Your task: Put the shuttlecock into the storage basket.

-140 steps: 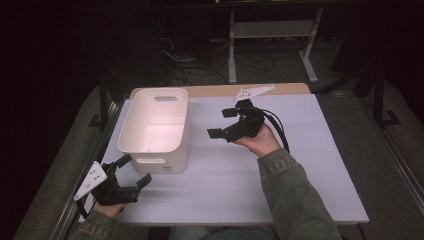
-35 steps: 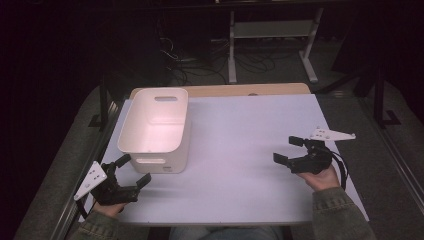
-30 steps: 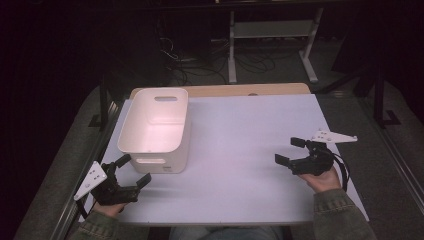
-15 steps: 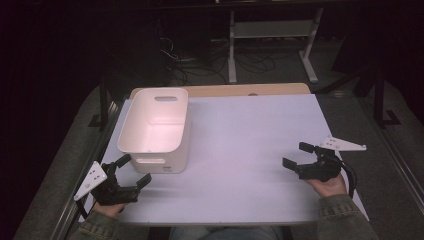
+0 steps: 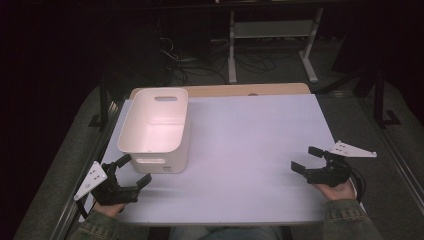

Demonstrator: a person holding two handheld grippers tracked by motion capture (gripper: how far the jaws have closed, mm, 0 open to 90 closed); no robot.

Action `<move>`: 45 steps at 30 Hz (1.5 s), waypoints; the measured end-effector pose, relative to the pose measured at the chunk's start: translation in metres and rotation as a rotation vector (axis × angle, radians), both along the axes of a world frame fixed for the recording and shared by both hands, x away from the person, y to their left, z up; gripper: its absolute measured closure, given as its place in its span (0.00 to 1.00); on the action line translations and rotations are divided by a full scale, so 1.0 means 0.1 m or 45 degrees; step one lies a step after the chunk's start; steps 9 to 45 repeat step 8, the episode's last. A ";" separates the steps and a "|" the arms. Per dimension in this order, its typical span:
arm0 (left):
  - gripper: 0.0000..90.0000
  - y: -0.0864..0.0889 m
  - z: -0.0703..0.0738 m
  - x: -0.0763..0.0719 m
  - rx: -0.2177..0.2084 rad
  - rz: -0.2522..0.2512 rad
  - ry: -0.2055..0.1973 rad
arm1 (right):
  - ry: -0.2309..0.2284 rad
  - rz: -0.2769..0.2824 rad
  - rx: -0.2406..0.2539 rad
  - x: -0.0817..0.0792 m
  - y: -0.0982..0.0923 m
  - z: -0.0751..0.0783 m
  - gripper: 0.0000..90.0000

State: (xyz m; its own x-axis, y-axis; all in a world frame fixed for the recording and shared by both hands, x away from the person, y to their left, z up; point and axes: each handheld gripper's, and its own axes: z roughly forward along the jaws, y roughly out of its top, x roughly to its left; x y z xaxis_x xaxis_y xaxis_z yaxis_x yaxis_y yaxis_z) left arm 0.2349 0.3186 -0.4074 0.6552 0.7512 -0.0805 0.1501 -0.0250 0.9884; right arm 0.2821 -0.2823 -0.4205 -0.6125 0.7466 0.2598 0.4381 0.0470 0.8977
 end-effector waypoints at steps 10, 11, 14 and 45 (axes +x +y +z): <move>0.00 0.00 0.00 0.00 0.001 -0.002 -0.002 | 0.003 -0.034 0.001 -0.03 -0.08 -0.05 0.00; 0.00 0.00 0.00 0.00 0.001 -0.002 -0.002 | 0.003 -0.034 0.001 -0.03 -0.08 -0.05 0.00; 0.00 0.00 0.00 0.00 0.001 -0.002 -0.002 | 0.003 -0.034 0.001 -0.03 -0.08 -0.05 0.00; 0.00 0.00 0.00 0.00 0.001 -0.002 -0.002 | 0.003 -0.034 0.001 -0.03 -0.08 -0.05 0.00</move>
